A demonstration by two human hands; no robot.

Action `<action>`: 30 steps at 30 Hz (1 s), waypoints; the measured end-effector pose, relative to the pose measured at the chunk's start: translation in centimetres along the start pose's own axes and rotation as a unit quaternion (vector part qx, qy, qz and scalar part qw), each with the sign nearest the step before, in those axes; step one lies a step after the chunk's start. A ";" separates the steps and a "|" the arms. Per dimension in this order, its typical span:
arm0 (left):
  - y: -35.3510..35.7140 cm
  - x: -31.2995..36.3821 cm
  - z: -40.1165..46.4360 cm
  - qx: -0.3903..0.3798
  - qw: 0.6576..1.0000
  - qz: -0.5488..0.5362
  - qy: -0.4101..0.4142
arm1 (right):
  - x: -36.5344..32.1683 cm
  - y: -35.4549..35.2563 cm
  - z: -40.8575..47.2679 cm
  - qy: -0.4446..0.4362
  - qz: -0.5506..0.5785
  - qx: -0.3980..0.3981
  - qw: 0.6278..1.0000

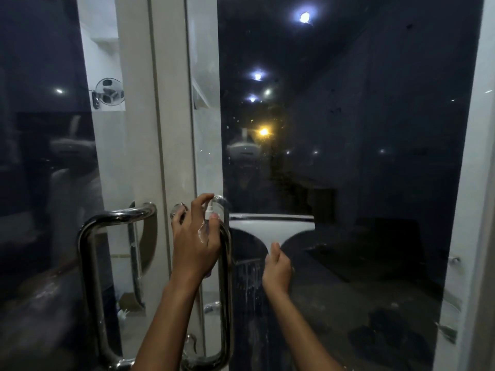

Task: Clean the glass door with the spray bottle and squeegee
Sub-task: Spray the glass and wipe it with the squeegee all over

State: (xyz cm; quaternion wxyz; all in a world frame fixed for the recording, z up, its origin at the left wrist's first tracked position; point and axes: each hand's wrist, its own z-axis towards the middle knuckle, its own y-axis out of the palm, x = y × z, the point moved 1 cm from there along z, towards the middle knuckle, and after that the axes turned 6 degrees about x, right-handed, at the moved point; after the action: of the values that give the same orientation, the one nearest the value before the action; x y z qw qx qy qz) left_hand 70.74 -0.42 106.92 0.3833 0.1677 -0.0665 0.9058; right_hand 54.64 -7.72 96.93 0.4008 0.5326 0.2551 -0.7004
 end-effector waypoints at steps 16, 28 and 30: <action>0.3 -0.3 -2.2 -0.015 1.000 0.006 0.011 | -1.6 -0.8 -2.1 -0.032 0.056 -0.021 0.998; -1.3 -0.7 -5.1 0.004 1.000 0.004 -0.013 | 5.1 -0.3 -4.1 0.048 -0.019 -0.003 0.999; -1.3 -0.7 -5.8 -0.013 0.999 -0.009 -0.031 | 8.2 -2.0 -5.0 0.088 -0.052 0.008 0.995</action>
State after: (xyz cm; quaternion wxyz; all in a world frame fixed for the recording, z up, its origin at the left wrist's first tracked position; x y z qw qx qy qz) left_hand 70.64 1.41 101.26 0.3911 0.1908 -0.0886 0.8960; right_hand 54.80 -5.07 87.45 0.3353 0.5814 0.3111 -0.6729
